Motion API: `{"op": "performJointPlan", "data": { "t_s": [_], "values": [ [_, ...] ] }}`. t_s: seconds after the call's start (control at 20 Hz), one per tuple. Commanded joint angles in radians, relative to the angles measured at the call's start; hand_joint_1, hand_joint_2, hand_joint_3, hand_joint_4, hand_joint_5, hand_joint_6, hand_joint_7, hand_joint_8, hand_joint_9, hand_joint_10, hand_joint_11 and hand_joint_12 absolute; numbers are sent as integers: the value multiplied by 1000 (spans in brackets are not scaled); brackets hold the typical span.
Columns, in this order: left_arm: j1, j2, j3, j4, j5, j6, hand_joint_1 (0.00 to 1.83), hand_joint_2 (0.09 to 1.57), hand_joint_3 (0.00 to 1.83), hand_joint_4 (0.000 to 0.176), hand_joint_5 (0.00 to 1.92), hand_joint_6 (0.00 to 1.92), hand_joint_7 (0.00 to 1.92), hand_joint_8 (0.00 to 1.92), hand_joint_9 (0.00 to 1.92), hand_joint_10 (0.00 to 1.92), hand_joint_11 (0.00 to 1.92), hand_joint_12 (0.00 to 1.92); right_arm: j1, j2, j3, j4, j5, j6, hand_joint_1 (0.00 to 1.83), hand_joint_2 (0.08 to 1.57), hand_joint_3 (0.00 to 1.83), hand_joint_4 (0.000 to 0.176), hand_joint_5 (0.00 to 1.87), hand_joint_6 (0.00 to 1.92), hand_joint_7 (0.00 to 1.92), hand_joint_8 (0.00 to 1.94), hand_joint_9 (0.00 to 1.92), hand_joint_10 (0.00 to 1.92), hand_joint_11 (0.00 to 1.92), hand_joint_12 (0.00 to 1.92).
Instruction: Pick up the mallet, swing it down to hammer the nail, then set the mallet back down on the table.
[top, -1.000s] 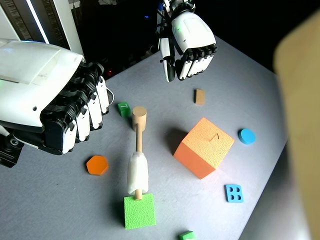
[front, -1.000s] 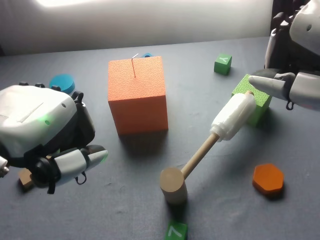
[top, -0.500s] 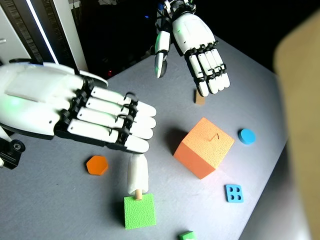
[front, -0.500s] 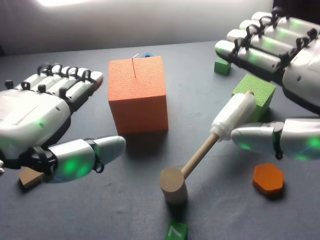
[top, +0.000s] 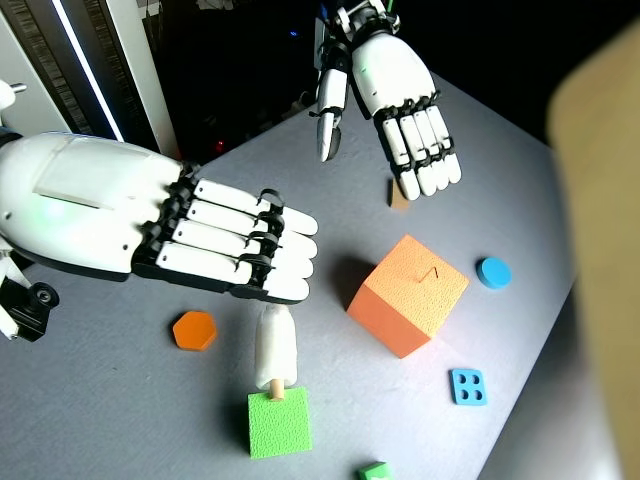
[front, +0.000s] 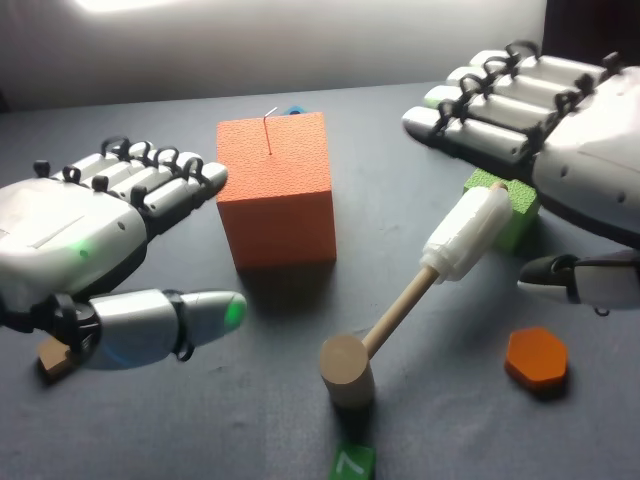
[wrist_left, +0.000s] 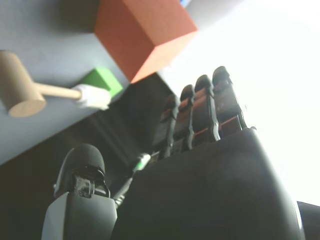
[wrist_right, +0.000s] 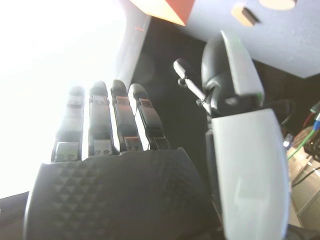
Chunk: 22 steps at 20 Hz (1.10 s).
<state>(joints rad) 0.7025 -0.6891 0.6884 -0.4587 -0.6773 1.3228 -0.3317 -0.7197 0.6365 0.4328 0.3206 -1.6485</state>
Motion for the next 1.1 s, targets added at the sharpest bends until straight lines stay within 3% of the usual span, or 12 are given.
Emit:
{"op": "performJointPlan", "data": {
  "t_s": [0.0, 0.05, 0.1, 0.15, 0.3, 0.4, 0.65, 1.05],
  "values": [
    [-2, 5, 13, 55, -92, -39, 0, 1203, 18, 0, 0, 0, 0, 0, 0, 0, 0, 0, 21, 1, 6, -20, 81, -2, 1128, 1017, 0, 0, 0, 0, 0, 0, 0, 0, 36, 26],
    [9, 5, 39, 120, -95, -106, 0, 1208, 19, 0, 0, 0, 0, 0, 0, 0, 0, 0, 29, -4, 15, -20, 50, -2, 1189, 1015, 0, 0, 0, 0, 0, 0, 0, 0, 55, 39],
    [18, 3, 64, 178, -98, -167, 0, 1211, 19, 0, 0, 0, 0, 0, 0, 0, 0, 0, 37, -10, 28, -20, 15, -1, 1258, 1003, 0, 0, 1, 0, 0, 0, 0, 0, 10, 247],
    [24, 0, 88, 233, -100, -222, 0, 1218, 22, 0, 0, 0, 0, 0, 0, 0, 0, 0, 45, -15, 41, -20, -11, 1, 1263, 1004, 0, 0, 9, 2, 0, 0, 0, 0, 1, 331],
    [29, -21, 156, 403, -114, -376, 0, 1231, 23, 0, 0, 0, 0, 0, 0, 0, 0, 0, 86, -40, 90, -20, -147, 34, 1055, 1005, 0, 0, 49, 14, 8, 3, 5, 2, 0, 295],
    [27, -37, 184, 466, -128, -432, 0, 1227, 19, 0, 0, 0, 0, 0, 0, 0, 0, 0, 103, -54, 121, -20, -223, 45, 1091, 1006, 0, 0, 103, 18, 48, 8, 32, 8, 0, 373],
    [25, -60, 229, 554, -133, -489, 0, 1229, 15, 0, 0, 0, 0, 0, 0, 0, 0, 0, 147, -95, 189, -20, -323, 53, 1251, 985, 0, 0, 209, 18, 153, 11, 118, 18, 0, 660],
    [22, -93, 285, 620, -138, -548, 0, 1233, 11, 0, 0, 0, 0, 0, 0, 0, 0, 0, 142, -248, 366, -20, -403, 52, 1263, 999, 0, 0, 188, 10, 139, 4, 116, 4, 0, 679]
  ]
}}
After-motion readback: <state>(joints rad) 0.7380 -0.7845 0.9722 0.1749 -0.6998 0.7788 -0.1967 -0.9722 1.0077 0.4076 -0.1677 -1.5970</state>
